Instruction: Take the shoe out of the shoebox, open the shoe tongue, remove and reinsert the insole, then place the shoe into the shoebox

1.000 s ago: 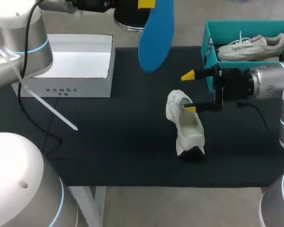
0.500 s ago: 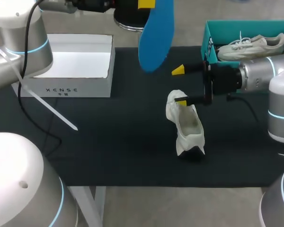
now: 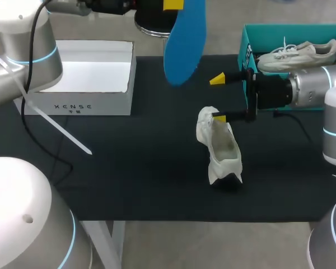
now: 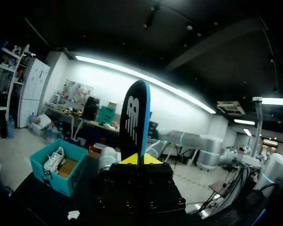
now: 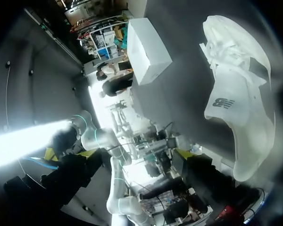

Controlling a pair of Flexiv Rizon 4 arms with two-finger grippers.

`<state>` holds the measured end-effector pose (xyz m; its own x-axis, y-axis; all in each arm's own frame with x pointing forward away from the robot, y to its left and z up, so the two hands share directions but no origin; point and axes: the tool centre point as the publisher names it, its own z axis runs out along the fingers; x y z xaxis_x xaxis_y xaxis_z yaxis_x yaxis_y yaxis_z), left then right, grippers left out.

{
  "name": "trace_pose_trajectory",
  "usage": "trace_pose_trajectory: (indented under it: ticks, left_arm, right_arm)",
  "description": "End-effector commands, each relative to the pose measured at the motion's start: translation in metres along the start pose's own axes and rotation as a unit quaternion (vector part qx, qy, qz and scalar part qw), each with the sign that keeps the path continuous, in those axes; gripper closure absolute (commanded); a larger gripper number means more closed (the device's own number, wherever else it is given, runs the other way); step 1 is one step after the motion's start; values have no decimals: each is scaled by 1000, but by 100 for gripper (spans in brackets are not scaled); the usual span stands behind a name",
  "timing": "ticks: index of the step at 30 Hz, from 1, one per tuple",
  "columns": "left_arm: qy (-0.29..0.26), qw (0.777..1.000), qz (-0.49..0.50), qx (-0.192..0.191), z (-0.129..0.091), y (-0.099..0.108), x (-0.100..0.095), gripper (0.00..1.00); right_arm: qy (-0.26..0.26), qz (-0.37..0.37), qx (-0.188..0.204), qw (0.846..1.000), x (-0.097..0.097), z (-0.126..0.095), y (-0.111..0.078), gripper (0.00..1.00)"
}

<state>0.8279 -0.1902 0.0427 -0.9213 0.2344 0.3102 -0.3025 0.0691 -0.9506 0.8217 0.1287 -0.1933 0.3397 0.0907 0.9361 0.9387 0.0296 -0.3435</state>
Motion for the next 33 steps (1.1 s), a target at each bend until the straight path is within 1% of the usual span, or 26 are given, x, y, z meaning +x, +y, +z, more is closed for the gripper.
trace_pose_trajectory:
  ticks: [1, 5, 7, 9, 10, 11, 12, 14, 16, 17, 18, 19, 21, 23, 24, 28, 32, 33]
  left_arm:
    - [0, 1000, 0, -1, 1, 0, -1, 100]
    - [0, 1000, 0, -1, 1, 0, -1, 100]
    - [-5, 998, 66, -23, 10, -3, 9, 100]
    - [-9, 985, 167, -40, 20, -6, 26, 100]
    - [-20, 976, 213, -34, 23, -6, 34, 100]
    - [-31, 964, 263, -9, 23, -8, 42, 100]
    - [-33, 955, 294, -14, 24, -9, 51, 100]
    - [-74, 923, 377, -24, 29, -6, 64, 100]
    - [-81, 904, 419, -24, 31, -2, 73, 100]
    - [-97, 885, 455, -32, 32, 2, 77, 100]
    - [-94, 865, 491, -42, 34, 8, 82, 100]
    - [-91, 854, 510, -47, 35, 12, 87, 100]
    - [-85, 840, 534, -49, 35, 19, 94, 100]
    - [-81, 815, 570, -57, 35, 28, 99, 100]
    - [-79, 807, 583, -56, 34, 32, 101, 100]
    - [-51, 791, 605, -69, 30, 47, 102, 100]
    - [-29, 786, 611, -86, 25, 60, 101, 100]
    - [-18, 792, 603, -96, 23, 66, 100, 100]
  right_arm:
    - [-1, 0, -1, 1000, -1, 2, 0, 0]
    - [-1, 0, -1, 1000, -1, 2, 0, 0]
    - [-1, 0, -1, 1000, -1, 2, 0, 0]
    - [-1, 0, -1, 1000, -1, 2, 0, 0]
    - [-1, 0, -1, 1000, -1, 2, 0, 0]
    - [-1, 0, -1, 1000, -1, 2, 0, 0]
    - [-1, 0, -1, 1000, -1, 2, 0, 0]
    - [-1, 0, -1, 1000, -1, 2, 0, 0]
    - [-1, 0, -1, 1000, -1, 2, 0, 0]
    - [-1, 0, -1, 1000, -1, 2, 0, 0]
    - [-1, 0, -1, 1000, -1, 2, 0, 0]
    - [-1, 0, -1, 1000, -1, 2, 0, 0]
    - [-1, 0, -1, 1000, -1, 2, 0, 0]
    - [-1, 0, -1, 1000, -1, 2, 0, 0]
    - [-1, 0, -1, 1000, -1, 2, 0, 0]
    - [-1, 0, -1, 1000, -1, 2, 0, 0]
    - [-1, 0, -1, 1000, -1, 2, 0, 0]
    - [-1, 0, -1, 1000, -1, 2, 0, 0]
